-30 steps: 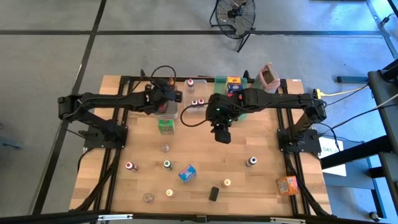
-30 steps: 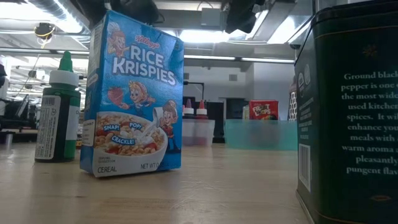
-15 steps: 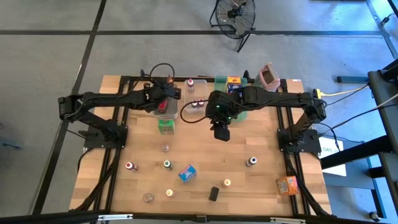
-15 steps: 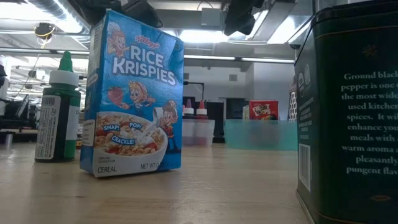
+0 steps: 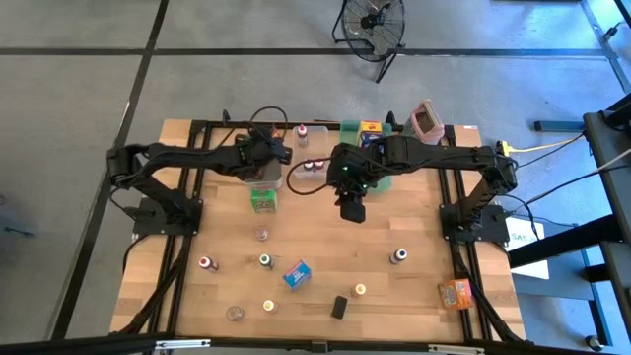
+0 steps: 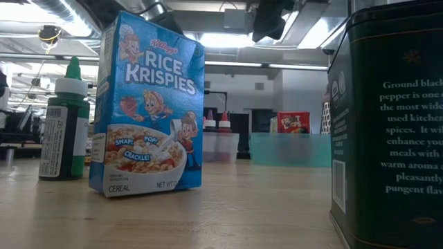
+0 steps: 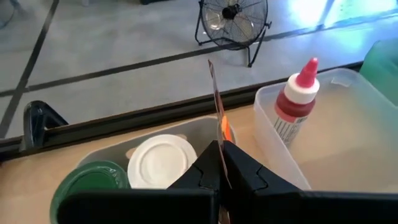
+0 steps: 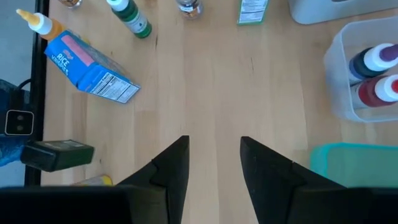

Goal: Pick & Place Kitchen Items
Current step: Put the brown seasoning pack into the gray bin

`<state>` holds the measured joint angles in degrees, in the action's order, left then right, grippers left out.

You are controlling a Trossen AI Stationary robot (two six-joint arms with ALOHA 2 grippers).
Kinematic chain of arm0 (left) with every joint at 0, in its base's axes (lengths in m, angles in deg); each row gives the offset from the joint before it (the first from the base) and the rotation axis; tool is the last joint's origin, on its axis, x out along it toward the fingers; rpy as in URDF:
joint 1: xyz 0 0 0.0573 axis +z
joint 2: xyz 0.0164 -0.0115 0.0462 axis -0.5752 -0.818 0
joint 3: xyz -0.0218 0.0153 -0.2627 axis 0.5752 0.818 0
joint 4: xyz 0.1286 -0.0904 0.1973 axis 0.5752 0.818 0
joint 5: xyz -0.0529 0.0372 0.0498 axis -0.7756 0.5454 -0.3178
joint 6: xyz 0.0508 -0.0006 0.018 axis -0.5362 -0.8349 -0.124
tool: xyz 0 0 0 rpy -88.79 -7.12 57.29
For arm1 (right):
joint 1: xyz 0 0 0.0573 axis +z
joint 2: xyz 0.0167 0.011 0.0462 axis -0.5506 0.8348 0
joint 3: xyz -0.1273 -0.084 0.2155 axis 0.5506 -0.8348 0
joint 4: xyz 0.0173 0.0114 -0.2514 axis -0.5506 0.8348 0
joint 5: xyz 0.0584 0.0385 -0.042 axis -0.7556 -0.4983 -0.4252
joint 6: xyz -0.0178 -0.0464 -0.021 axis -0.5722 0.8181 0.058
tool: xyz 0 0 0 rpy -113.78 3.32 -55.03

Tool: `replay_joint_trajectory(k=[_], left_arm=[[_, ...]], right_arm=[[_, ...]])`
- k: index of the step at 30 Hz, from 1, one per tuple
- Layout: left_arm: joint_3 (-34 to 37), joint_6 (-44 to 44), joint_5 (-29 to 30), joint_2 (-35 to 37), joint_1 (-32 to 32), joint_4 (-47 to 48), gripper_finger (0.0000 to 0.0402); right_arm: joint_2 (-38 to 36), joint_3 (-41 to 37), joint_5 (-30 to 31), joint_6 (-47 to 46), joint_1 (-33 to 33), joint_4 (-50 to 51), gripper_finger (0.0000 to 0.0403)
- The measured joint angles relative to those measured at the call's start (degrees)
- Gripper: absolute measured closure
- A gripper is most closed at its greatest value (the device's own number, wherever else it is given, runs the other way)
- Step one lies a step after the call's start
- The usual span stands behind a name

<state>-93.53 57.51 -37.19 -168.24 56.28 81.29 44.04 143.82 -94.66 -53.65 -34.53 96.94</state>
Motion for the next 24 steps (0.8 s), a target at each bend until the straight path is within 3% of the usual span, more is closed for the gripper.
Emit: replay_joint_trajectory(k=[8, 24], left_arm=[[0.0, 0.6, -0.2, -3.2, -0.1, -0.8, 0.0400], [0.0, -2.5, -3.5, -3.2, -0.1, -1.8, 0.0400]], right_arm=[[0.0, 0.0, 0.4, 0.6, -0.4, 0.0, 0.0258], [0.0, 0.0, 1.3, 1.3, -0.8, 0.2, 0.0258]])
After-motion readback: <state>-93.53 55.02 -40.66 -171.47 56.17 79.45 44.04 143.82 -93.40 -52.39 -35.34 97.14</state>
